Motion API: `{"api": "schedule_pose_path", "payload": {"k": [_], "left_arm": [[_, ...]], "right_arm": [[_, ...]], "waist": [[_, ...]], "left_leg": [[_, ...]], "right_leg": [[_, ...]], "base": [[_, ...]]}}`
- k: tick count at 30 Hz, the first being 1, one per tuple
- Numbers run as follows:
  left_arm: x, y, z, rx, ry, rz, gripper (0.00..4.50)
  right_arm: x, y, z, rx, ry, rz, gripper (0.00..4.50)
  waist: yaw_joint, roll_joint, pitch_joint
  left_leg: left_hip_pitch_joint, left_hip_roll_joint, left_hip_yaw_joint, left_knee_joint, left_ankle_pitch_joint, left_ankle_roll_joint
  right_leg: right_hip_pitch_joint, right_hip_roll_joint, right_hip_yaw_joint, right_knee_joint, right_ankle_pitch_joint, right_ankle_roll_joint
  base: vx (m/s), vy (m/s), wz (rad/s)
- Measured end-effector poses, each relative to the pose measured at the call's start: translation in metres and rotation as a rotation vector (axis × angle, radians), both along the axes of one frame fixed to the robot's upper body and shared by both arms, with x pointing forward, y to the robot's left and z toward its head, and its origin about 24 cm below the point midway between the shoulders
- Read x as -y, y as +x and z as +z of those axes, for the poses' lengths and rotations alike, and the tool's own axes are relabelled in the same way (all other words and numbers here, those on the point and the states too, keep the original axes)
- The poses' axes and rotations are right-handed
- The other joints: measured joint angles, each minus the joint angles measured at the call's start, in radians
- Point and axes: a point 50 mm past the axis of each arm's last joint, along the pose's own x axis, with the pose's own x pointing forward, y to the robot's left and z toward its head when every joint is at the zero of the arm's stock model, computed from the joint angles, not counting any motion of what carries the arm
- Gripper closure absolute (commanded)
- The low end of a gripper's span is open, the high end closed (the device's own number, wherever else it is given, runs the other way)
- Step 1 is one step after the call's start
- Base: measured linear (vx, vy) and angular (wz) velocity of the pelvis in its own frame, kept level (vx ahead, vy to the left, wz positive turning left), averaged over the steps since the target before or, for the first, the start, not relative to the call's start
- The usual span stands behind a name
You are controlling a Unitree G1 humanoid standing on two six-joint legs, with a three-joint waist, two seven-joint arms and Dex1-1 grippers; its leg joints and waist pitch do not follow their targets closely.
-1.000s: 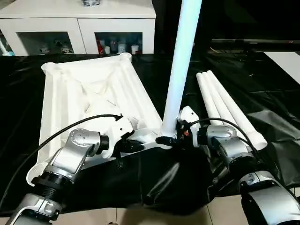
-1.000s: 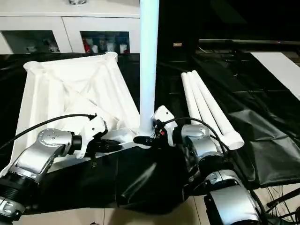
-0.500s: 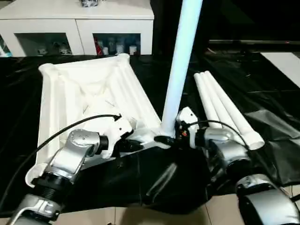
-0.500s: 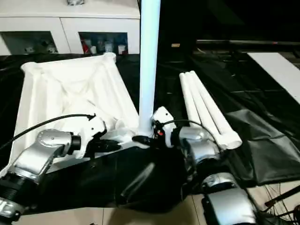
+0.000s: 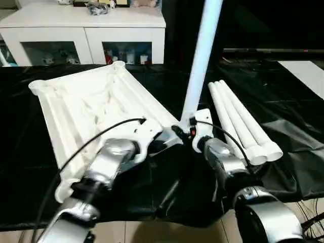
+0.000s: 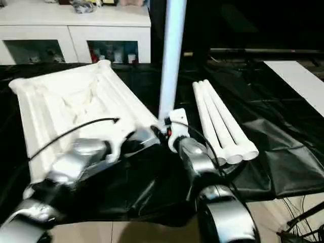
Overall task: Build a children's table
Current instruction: Rotate leg to tighten
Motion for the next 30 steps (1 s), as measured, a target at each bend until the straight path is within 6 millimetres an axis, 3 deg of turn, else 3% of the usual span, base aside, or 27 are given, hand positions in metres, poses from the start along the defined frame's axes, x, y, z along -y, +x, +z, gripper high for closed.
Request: {"api": "schedule_pose_path", "payload": {"k": [3,6,13,24,30], "left_arm": [[0.003,0.0,-0.001,0.0,0.01,-0.005,4.5],[0.002,0.0,-0.001,0.005,0.019,-0.009,4.5],[-0.007,-0.002,0.001,0.026,0.032,-0.034,4.5],[-0.038,-0.014,0.006,0.023,0.011,-0.172,4.5],[-0.055,-0.026,0.008,-0.009,-0.005,-0.275,4.5]], "right_arm": [[-0.002,0.001,0.0,-0.005,-0.011,-0.015,1.74],[-0.003,0.001,0.001,-0.005,0.013,-0.01,1.04],[-0.006,0.0,0.003,0.02,0.016,0.09,0.49],[0.018,-0.011,0.005,0.095,-0.057,0.467,0.49],[0.02,-0.017,0.01,0.132,-0.069,0.646,0.49]], "waist": [[0.004,-0.002,-0.002],[0.004,-0.003,-0.003],[-0.001,-0.003,-0.003],[-0.009,0.003,-0.001],[-0.003,0.003,0.0]], "left_leg": [[0.0,0.0,0.0,-0.001,0.0,0.0],[0.0,0.0,0.0,-0.001,0.0,0.0],[0.0,0.0,0.0,-0.009,0.0,0.0],[-0.003,0.002,0.0,-0.022,0.0,0.0],[-0.004,0.002,0.001,-0.021,0.002,0.006]], "right_leg": [[0.0,0.0,0.0,-0.001,0.0,0.0],[-0.001,0.0,0.0,-0.002,0.0,0.0],[-0.003,0.001,-0.002,-0.006,0.001,0.001],[-0.006,0.004,-0.005,-0.007,-0.004,-0.006],[-0.008,0.004,-0.006,-0.009,-0.006,-0.008]], "base": [[0.0,0.0,0.0],[0.0,0.0,0.0],[0.0,0.0,0.0],[0.0,0.0,0.0],[0.0,0.0,0.0]]}}
